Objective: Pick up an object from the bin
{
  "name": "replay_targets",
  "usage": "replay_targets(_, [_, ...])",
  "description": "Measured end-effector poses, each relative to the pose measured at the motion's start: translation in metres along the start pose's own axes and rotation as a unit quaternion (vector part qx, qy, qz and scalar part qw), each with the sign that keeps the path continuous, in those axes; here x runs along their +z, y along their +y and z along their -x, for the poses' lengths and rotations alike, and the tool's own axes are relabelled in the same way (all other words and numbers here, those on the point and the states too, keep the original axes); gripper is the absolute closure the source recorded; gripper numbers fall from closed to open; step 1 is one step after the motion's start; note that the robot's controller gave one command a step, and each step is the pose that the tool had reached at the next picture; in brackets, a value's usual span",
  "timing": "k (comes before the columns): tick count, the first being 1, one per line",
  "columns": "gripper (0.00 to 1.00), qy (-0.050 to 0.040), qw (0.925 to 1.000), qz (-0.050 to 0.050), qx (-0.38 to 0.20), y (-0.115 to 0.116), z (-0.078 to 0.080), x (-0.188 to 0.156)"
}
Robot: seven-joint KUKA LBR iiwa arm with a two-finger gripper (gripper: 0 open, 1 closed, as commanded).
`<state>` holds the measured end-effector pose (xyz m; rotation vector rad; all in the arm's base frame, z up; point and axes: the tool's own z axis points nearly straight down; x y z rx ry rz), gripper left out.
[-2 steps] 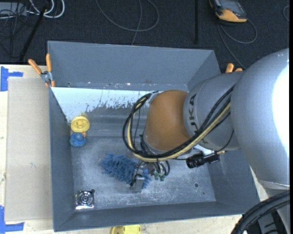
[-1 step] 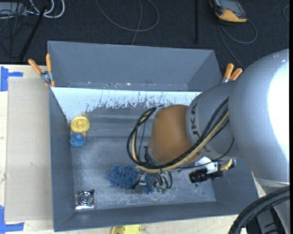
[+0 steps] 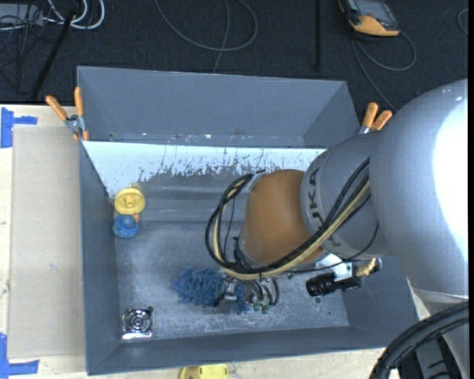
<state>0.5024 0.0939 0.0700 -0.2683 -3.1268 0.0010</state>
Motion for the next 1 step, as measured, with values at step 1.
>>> replay_targets(1, [1.0, -0.0014, 1.0, 0.0, -0.004, -0.0144, -0.0011, -0.1367])
